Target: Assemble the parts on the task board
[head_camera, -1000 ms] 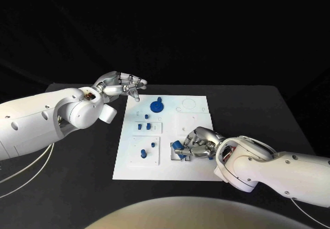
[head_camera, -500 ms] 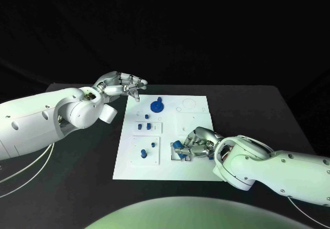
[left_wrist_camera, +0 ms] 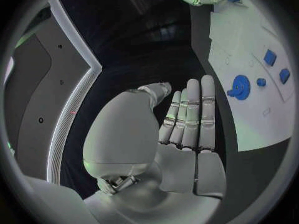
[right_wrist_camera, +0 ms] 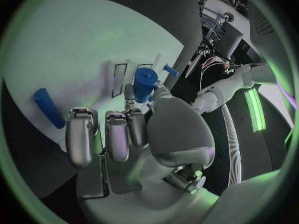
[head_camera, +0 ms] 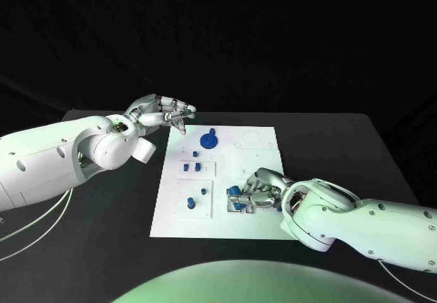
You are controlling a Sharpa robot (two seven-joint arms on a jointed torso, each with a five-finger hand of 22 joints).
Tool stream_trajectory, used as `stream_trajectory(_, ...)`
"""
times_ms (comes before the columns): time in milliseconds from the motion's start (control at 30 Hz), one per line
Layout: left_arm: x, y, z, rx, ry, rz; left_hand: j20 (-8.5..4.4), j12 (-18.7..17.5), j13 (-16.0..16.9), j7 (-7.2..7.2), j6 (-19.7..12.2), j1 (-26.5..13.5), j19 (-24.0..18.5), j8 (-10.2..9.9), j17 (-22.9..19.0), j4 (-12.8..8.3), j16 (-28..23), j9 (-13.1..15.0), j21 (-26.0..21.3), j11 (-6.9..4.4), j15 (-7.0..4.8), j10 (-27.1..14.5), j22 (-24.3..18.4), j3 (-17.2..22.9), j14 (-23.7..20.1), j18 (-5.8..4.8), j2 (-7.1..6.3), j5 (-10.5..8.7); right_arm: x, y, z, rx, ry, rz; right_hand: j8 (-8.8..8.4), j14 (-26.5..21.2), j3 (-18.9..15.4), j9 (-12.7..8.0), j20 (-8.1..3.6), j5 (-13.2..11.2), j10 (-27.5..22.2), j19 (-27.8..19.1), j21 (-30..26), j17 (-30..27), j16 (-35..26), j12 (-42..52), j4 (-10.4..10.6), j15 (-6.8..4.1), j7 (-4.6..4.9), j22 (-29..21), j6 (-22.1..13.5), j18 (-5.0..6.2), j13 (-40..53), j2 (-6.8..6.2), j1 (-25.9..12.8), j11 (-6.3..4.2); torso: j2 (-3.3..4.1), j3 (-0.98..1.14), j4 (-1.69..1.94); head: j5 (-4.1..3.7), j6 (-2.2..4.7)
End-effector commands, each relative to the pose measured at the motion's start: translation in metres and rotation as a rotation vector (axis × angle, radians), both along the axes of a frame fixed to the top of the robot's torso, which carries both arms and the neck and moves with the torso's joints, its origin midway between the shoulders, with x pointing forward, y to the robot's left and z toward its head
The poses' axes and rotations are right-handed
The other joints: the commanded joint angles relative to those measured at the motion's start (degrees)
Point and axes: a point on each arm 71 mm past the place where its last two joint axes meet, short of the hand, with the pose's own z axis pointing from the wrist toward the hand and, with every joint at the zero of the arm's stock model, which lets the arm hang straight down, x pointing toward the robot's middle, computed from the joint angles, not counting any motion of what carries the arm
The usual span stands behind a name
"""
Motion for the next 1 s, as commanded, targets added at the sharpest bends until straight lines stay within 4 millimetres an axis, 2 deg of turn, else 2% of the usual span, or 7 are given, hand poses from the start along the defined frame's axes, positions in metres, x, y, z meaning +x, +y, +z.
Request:
stream_trajectory(33, -0.0007, -0.0024, 0.0008, -0.011, 0.002, -0.016, 0.01, 0.3, -0.1, 0.20, -0.3, -0.4, 0.3, 0.1, 0.1, 0.4, 0.1, 0.0, -0.4, 0.09, 0.29, -0.5, 0.0, 0.0, -0.2, 0.86, -0.09, 0.24, 0.0012, -0.0006, -0.0002, -0.024, -0.021, -0.004, 0.48, 5.3, -1.4, 0.5, -0.30, 0.0, 2.3, 4.1, 0.1, 11.3, 0.2, -0.3, -0.1, -0.31, -0.65, 13.2, 0.9, -0.57, 7.6, -0.19, -2.1, -0.32, -0.05, -0.02, -0.02, -0.08, 0.00)
stream_trajectory(200, -0.0007, -0.0024, 0.0007, -0.011, 0.003, -0.016, 0.02, 0.3, -0.1, 0.21, -0.4, -0.4, 0.3, 0.1, 0.1, 0.4, 0.1, 0.0, -0.4, 0.10, 0.30, -0.5, -0.1, 0.0, -0.2, 0.85, -0.08, 0.23, 0.0013, 0.0012, 0.0004, -0.029, -0.032, 0.006, 0.66, 5.3, -4.3, 1.2, -0.33, 0.0, 2.2, 4.0, -0.1, 11.2, 0.2, -0.6, 0.0, -0.32, -0.65, 13.1, 0.8, -0.54, 7.5, -0.76, -4.5, -0.32, -0.04, 0.01, 0.01, -0.12, 0.00)
stream_trajectory(500, -0.0007, -0.0024, 0.0007, -0.010, 0.003, -0.016, 0.02, 0.3, -0.1, 0.21, -0.4, -0.4, 0.3, 0.1, 0.1, 0.4, 0.1, 0.0, -0.4, 0.10, 0.30, -0.5, -0.1, 0.0, -0.2, 0.85, -0.08, 0.23, 0.0018, 0.0014, 0.0006, -0.041, -0.045, 0.014, 0.72, 5.2, -6.0, 1.6, -0.31, 0.0, 2.1, 4.0, -0.4, 11.0, 0.1, -1.0, 0.0, -0.29, -0.61, 13.0, 0.5, -0.49, 7.3, -1.40, -6.0, -0.29, -0.04, 0.00, -0.01, -0.10, 0.00)
stream_trajectory(867, -0.0006, -0.0023, 0.0007, -0.010, 0.003, -0.016, 0.02, 0.3, -0.1, 0.21, -0.4, -0.4, 0.3, 0.1, 0.1, 0.4, 0.1, 0.0, -0.4, 0.10, 0.30, -0.5, -0.1, 0.0, -0.2, 0.85, -0.08, 0.23, -0.0013, 0.0004, 0.0051, -0.024, -0.075, 0.030, 0.71, 5.2, -6.2, 1.7, -0.30, 0.1, 2.1, 3.9, -0.5, 10.9, 0.1, -1.0, 0.0, -0.28, -0.60, 13.0, 0.5, -0.47, 7.3, -1.69, -6.0, -0.27, -0.04, 0.05, -0.03, -0.02, 0.00)
stream_trajectory(1000, -0.0006, -0.0019, 0.0007, -0.010, 0.002, -0.014, 0.02, 0.3, -0.1, 0.21, -0.4, -0.4, 0.3, 0.1, 0.1, 0.4, 0.1, 0.0, -0.4, 0.10, 0.30, -0.5, -0.1, 0.0, -0.2, 0.85, -0.08, 0.23, -0.0051, -0.0032, 0.0094, -0.001, -0.091, 0.044, 0.72, 5.2, -6.0, 2.1, -0.28, 0.2, 2.2, 3.9, -0.6, 10.9, 0.0, -0.8, -0.2, -0.27, -0.60, 13.0, 0.3, -0.44, 7.5, -1.22, -3.8, -0.27, -0.05, 0.05, -0.03, -0.06, 0.00)
